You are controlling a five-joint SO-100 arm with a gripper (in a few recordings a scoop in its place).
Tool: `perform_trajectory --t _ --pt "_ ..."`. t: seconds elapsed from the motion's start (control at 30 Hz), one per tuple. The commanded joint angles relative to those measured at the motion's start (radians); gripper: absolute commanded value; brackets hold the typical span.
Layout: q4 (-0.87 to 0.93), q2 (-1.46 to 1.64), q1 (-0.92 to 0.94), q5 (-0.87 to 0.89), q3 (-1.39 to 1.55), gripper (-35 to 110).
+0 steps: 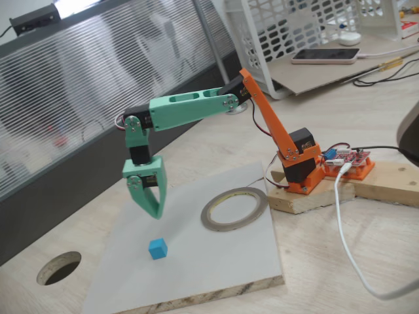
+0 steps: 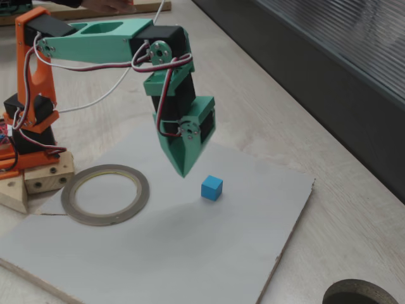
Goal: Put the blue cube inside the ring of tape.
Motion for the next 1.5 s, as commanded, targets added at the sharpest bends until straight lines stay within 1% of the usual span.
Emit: perform_trajectory --t 0.0,0.13,1.0,1.27,1.47 --pt "0.005 -0.031 -0.02 0.015 -0.078 0" --pt "0.008 -0.074 -0.02 0.015 -0.098 0" --pt "0.003 -0.077 -0.02 0.012 -0.097 0" --pt "0.002 -0.192 -0.017 0.014 -0.1 0" --pt "-0.003 -0.212 -0.02 0.015 -0.1 0"
